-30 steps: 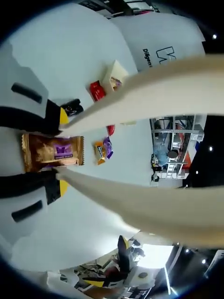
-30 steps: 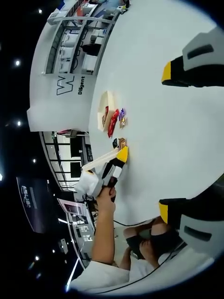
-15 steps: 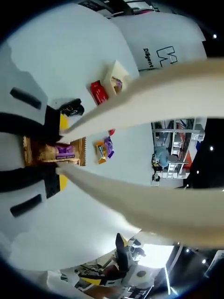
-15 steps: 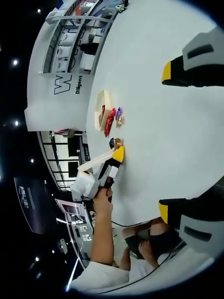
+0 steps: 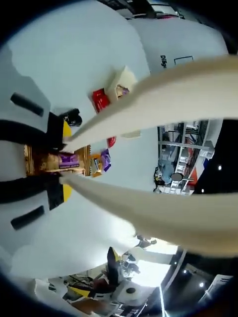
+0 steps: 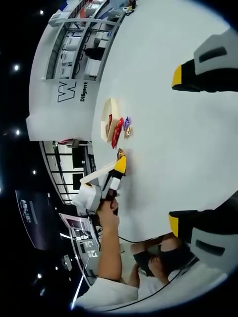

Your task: Place the target food into the container with the food tongs after gripping and lifting it, then release it inside without dropping or visibly crushing the food.

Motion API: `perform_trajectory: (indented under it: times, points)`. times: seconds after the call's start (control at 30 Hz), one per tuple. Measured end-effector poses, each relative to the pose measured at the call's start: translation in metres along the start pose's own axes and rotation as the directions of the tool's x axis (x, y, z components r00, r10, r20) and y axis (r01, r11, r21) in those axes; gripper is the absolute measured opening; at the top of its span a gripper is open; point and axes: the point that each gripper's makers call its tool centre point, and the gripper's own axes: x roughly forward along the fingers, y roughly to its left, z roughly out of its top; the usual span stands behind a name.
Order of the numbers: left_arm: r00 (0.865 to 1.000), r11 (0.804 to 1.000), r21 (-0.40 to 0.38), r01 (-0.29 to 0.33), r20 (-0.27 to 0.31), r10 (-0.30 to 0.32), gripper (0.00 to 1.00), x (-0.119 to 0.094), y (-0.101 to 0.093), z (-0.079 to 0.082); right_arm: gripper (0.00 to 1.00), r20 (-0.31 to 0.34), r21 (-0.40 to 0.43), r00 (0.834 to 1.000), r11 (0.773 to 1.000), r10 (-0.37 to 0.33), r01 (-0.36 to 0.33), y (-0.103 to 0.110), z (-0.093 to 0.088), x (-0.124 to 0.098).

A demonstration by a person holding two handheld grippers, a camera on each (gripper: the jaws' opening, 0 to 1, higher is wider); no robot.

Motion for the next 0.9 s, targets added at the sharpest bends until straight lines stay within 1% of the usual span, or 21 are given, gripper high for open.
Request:
perform_trajectory:
  times: [0.03, 0.07, 0.1, 0.13, 0.2, 0.4, 0.43, 0.57, 0.63, 0.67, 0.77, 0.9]
  points:
    - [1.0, 1.0, 0.006, 0.004, 0.008, -0.005, 0.19, 0.0, 0.0, 0.006, 0.99, -0.001, -0.001, 1.0, 1.0, 0.0, 0.0, 0.0, 0.0, 0.001]
    - [1.0, 1.0, -0.007, 0.006, 0.014, -0.006, 0.19, 0.0, 0.0, 0.01, 0.99, -0.003, -0.001, 1.0, 1.0, 0.001, -0.001, -0.001, 0.0, 0.002]
    - [0.999, 1.0, -0.013, 0.004, 0.033, -0.003, 0.19, 0.0, 0.002, 0.016, 0.99, -0.003, -0.001, 1.0, 1.0, 0.002, -0.002, -0.001, 0.0, 0.003]
    - [0.999, 1.0, -0.014, 0.011, 0.036, -0.011, 0.19, 0.001, 0.002, 0.019, 0.99, -0.003, -0.001, 1.0, 1.0, 0.003, -0.003, -0.001, 0.001, 0.003]
    - [1.0, 1.0, -0.007, 0.009, 0.029, -0.008, 0.19, 0.004, 0.003, 0.024, 0.99, -0.003, -0.001, 1.0, 1.0, 0.005, -0.005, -0.001, 0.001, 0.005]
    - [0.999, 1.0, 0.002, 0.011, 0.034, -0.011, 0.19, 0.015, 0.008, 0.04, 0.99, -0.004, 0.009, 1.0, 1.0, 0.0, 0.0, -0.01, 0.001, 0.009]
    - [0.999, 1.0, 0.012, 0.006, 0.036, -0.007, 0.19, 0.017, 0.009, 0.043, 0.99, -0.001, 0.013, 1.0, 1.0, -0.002, 0.002, -0.012, 0.002, 0.009]
    - [0.999, 1.0, -0.016, 0.004, 0.047, -0.003, 0.2, 0.027, 0.019, 0.056, 0.99, 0.005, 0.024, 1.0, 1.0, -0.009, 0.008, -0.017, 0.003, 0.011]
    - [0.998, 1.0, -0.013, -0.011, 0.061, 0.012, 0.2, 0.03, 0.023, 0.061, 0.99, 0.008, 0.028, 1.0, 1.0, -0.01, 0.009, -0.019, 0.003, 0.011]
    - [0.998, 1.0, -0.019, -0.006, 0.056, 0.007, 0.2, 0.033, 0.025, 0.063, 0.99, 0.011, 0.032, 1.0, 0.999, -0.01, 0.01, -0.02, 0.004, 0.012]
    - [0.998, 1.0, -0.017, -0.018, 0.051, 0.019, 0.2, 0.041, 0.034, 0.069, 0.99, 0.009, 0.036, 1.0, 0.999, -0.015, 0.015, -0.024, 0.003, 0.013]
    - [0.998, 0.999, -0.022, -0.025, 0.056, 0.026, 0.2, 0.051, 0.042, 0.078, 0.99, 0.014, 0.044, 1.0, 0.999, -0.019, 0.018, -0.028, 0.004, 0.013]
